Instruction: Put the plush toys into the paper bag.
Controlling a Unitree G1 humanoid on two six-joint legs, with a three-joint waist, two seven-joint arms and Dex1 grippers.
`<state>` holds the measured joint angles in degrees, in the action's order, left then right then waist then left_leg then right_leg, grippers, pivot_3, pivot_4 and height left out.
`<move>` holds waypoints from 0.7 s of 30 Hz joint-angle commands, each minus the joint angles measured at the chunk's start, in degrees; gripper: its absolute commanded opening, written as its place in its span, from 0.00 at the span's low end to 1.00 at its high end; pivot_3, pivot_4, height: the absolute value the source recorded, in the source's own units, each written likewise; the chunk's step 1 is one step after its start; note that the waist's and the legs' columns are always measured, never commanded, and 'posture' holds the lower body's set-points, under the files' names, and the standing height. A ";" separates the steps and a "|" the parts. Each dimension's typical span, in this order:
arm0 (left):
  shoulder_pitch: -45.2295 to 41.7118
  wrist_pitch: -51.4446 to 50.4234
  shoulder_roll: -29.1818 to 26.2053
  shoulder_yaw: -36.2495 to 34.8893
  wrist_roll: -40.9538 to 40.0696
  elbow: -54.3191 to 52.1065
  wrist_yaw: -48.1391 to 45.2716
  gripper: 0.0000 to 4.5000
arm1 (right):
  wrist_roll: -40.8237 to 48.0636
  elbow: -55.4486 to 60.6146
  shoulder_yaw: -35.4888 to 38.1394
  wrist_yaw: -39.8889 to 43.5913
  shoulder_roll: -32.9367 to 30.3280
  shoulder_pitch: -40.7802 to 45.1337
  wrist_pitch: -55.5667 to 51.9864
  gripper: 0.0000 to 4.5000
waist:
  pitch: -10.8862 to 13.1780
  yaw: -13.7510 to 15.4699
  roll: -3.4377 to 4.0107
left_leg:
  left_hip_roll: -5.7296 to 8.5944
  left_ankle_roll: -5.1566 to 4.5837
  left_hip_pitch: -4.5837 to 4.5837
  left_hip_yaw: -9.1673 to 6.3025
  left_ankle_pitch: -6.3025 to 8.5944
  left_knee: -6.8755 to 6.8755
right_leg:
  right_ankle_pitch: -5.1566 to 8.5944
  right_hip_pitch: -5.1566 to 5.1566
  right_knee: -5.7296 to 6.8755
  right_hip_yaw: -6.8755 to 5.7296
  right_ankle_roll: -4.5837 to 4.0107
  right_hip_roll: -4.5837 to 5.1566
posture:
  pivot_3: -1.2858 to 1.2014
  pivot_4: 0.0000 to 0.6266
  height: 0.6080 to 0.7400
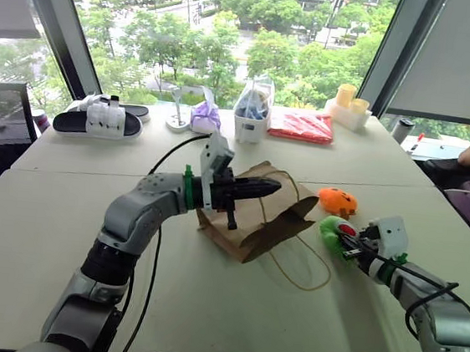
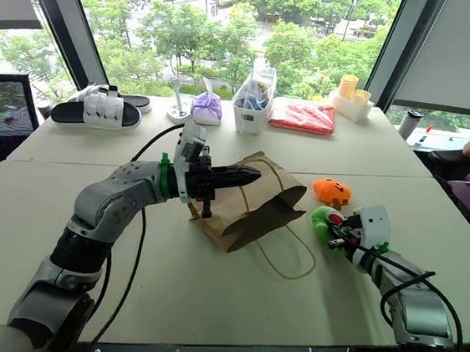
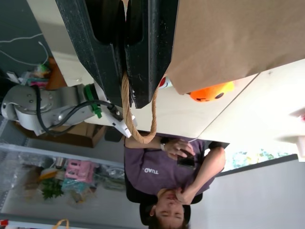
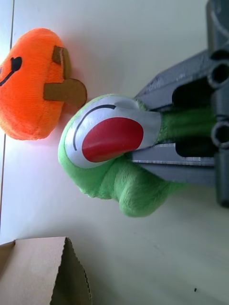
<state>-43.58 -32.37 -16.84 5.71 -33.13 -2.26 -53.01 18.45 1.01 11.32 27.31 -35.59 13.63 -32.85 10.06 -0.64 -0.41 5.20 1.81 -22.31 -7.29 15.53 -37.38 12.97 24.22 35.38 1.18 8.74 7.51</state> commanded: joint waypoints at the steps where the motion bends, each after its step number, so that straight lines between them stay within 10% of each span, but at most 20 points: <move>1: -2.38 1.68 0.23 -1.83 -0.39 0.34 -0.40 0.00 | 2.23 6.05 3.18 1.94 -3.34 -0.99 -4.06 0.00 | 0.00 0.07 0.00 | 0.00 0.00 0.00 0.00 0.00 0.00 | 0.00 0.00 0.00 0.00 0.00 0.00 | 0.52 0.24 1.00; 11: -4.26 2.69 1.86 -1.58 -0.80 2.68 -2.46 0.00 | 25.85 30.08 9.92 10.58 -12.98 -1.29 -25.68 0.00 | 0.01 0.02 -0.07 | -0.03 -0.13 -0.04 -0.18 0.07 0.02 | 0.00 0.01 -0.06 -0.04 0.00 -0.01 | 0.52 0.24 1.00; 21: -4.39 2.20 5.38 -0.52 -1.01 1.49 -1.47 0.00 | 14.37 21.13 -8.95 3.66 -3.71 8.72 -18.82 0.00 | 0.01 0.02 -0.06 | 0.00 -0.06 -0.05 -0.16 0.04 -0.08 | 0.00 0.00 -0.04 -0.03 0.01 0.04 | 0.52 0.24 1.00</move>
<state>-47.07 -30.50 -11.45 5.71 -33.22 1.94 -54.67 35.86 23.90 4.39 31.94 -40.16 20.12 -54.54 10.07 -0.62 -0.46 5.20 1.80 -22.36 -7.45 15.53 -37.46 12.96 24.23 35.35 1.16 8.75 7.55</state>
